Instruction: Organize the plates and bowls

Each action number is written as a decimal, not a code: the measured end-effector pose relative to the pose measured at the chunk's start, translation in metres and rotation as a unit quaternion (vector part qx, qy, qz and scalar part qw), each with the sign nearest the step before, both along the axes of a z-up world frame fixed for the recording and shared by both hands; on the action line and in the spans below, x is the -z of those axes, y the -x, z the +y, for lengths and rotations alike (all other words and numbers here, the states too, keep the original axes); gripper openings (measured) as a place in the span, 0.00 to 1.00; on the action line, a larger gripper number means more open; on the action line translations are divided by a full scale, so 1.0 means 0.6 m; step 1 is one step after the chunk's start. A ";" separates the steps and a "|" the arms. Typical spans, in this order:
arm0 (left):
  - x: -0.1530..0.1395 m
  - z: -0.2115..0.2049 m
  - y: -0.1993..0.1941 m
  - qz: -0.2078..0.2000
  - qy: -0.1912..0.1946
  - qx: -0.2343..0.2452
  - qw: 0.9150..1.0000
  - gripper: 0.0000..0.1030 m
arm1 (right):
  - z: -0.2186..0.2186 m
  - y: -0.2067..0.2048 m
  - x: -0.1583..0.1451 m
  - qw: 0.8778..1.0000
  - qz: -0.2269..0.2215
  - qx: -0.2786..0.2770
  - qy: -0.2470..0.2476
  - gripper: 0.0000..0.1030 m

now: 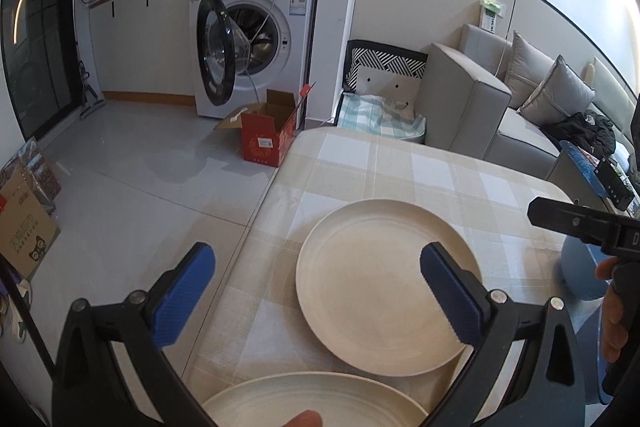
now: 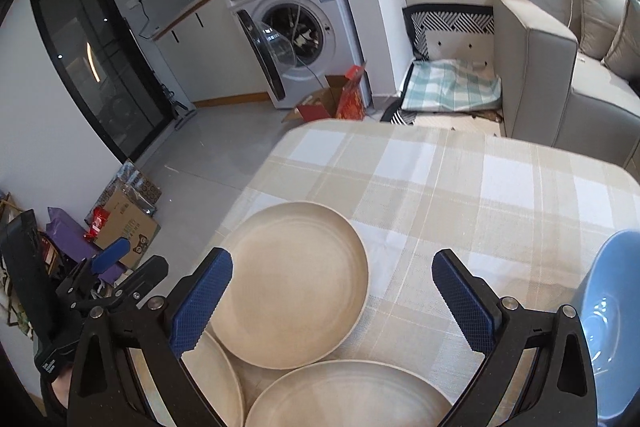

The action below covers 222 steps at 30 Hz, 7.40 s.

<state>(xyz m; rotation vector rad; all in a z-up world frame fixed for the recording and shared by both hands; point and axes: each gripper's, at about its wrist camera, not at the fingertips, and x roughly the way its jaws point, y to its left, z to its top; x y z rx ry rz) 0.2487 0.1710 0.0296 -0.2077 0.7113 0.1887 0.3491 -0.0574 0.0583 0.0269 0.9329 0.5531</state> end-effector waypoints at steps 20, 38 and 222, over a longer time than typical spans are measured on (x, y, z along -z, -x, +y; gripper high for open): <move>0.128 -0.001 -0.076 0.104 0.022 0.012 0.994 0.61 | 0.047 -0.063 0.169 0.993 0.092 0.018 0.069 0.73; 0.144 0.007 -0.067 0.107 0.056 0.023 0.992 0.22 | 0.071 -0.048 0.188 0.992 0.085 0.003 0.098 0.29; 0.148 0.047 0.294 0.088 0.045 -0.063 0.993 0.80 | 0.228 0.234 0.173 0.974 -0.002 -0.185 0.130 0.66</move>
